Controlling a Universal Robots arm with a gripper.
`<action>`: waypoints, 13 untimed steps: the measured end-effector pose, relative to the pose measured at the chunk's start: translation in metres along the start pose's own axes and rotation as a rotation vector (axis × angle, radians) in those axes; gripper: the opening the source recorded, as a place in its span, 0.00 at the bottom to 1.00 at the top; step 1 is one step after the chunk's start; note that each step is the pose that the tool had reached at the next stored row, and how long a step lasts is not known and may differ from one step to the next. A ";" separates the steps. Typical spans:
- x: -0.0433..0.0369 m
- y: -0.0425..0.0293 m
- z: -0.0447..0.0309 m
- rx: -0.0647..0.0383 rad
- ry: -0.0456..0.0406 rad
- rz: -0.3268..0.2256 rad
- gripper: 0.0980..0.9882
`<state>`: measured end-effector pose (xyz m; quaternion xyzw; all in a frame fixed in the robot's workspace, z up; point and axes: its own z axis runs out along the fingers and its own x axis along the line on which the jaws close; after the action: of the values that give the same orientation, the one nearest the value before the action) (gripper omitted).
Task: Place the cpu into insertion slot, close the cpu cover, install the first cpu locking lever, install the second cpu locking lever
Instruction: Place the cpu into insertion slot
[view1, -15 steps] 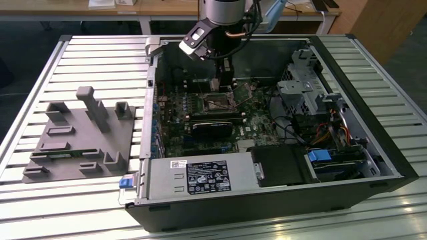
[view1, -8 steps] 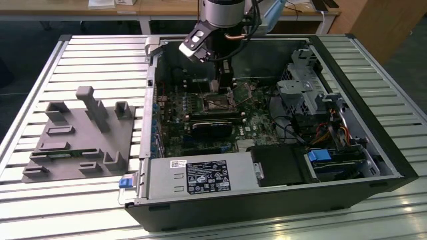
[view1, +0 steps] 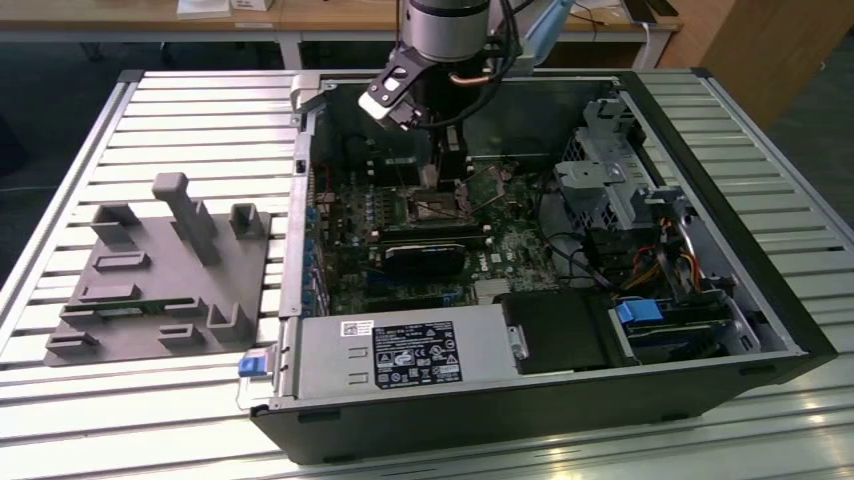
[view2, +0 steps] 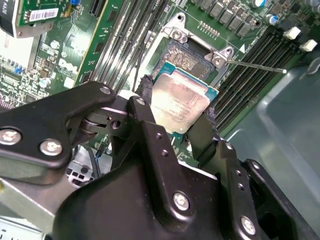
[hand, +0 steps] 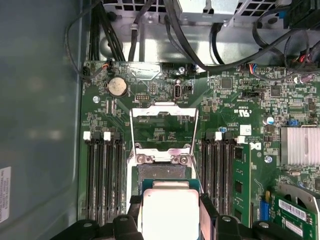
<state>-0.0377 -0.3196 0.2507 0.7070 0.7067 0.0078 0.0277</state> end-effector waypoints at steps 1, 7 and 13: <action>0.0000 -0.0001 0.0015 -0.002 -0.0005 0.000 0.49; 0.0003 -0.0005 0.0098 -0.016 -0.0004 0.000 0.49; 0.0007 -0.0010 0.0206 -0.016 -0.0004 0.000 0.49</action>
<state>-0.0377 -0.3194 0.2301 0.7069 0.7064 0.0133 0.0335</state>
